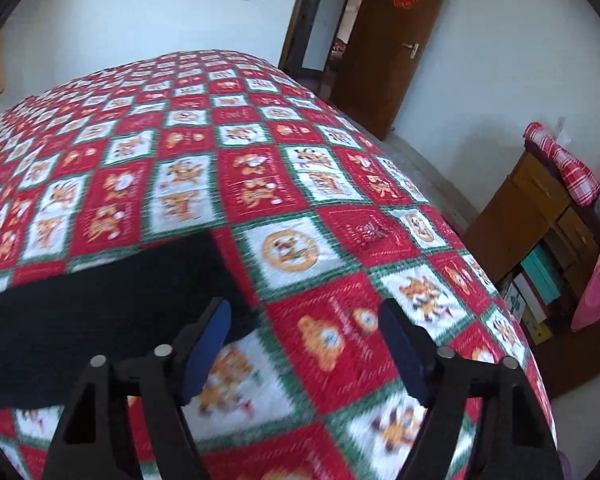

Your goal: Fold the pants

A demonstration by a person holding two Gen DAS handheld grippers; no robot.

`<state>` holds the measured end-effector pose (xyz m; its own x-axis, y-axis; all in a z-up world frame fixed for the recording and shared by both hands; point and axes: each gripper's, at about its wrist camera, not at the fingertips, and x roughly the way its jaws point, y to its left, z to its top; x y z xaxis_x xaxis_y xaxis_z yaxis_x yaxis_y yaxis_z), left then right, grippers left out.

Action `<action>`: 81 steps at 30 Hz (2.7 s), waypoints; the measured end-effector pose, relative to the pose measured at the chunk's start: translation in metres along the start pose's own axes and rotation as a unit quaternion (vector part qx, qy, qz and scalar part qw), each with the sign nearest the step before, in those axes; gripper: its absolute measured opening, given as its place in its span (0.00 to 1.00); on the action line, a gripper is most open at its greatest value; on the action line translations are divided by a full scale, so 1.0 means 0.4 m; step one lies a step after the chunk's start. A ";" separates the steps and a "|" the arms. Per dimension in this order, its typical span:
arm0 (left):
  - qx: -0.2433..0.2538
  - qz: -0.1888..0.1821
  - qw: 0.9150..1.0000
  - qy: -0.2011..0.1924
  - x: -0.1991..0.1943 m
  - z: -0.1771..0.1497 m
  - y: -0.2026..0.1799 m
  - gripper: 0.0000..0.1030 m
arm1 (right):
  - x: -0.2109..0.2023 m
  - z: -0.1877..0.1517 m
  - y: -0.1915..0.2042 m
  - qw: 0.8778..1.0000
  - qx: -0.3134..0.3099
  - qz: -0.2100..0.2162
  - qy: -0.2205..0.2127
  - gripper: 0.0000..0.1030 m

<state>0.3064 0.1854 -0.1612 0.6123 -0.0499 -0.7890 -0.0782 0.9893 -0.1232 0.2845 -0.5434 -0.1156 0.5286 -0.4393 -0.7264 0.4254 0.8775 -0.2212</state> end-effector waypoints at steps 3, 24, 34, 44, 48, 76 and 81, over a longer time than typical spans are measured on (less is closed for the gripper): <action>0.006 0.012 1.000 0.001 0.002 0.009 -0.007 0.52 | 0.045 0.035 -0.019 0.999 0.019 0.027 0.009 0.68; 0.014 0.023 1.000 0.000 0.029 0.020 -0.030 0.49 | 0.273 0.102 0.138 0.986 -0.037 0.146 0.077 0.39; 0.060 0.008 0.998 -0.010 -0.004 0.033 -0.071 0.11 | 0.196 0.111 0.153 0.986 -0.061 0.150 0.051 0.05; 0.010 -0.037 0.999 -0.035 -0.044 0.040 -0.043 0.11 | 0.126 0.119 0.118 0.988 -0.044 0.147 0.025 0.05; 0.006 -0.052 0.997 -0.051 -0.078 0.042 -0.039 0.11 | 0.083 0.117 0.107 0.988 -0.040 0.146 0.004 0.05; -0.053 -0.167 0.975 -0.135 -0.292 -0.080 0.024 0.11 | -0.236 -0.061 -0.103 0.985 0.016 0.146 -0.093 0.05; -0.057 -0.188 0.970 -0.143 -0.327 -0.133 0.033 0.11 | -0.257 -0.123 -0.151 0.984 0.033 0.147 -0.097 0.05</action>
<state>0.1833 0.1977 -0.0918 0.8070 -0.3477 -0.4773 0.1162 0.8859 -0.4490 0.1681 -0.5418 -0.0596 0.7641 -0.2018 -0.6128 0.2759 0.9608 0.0276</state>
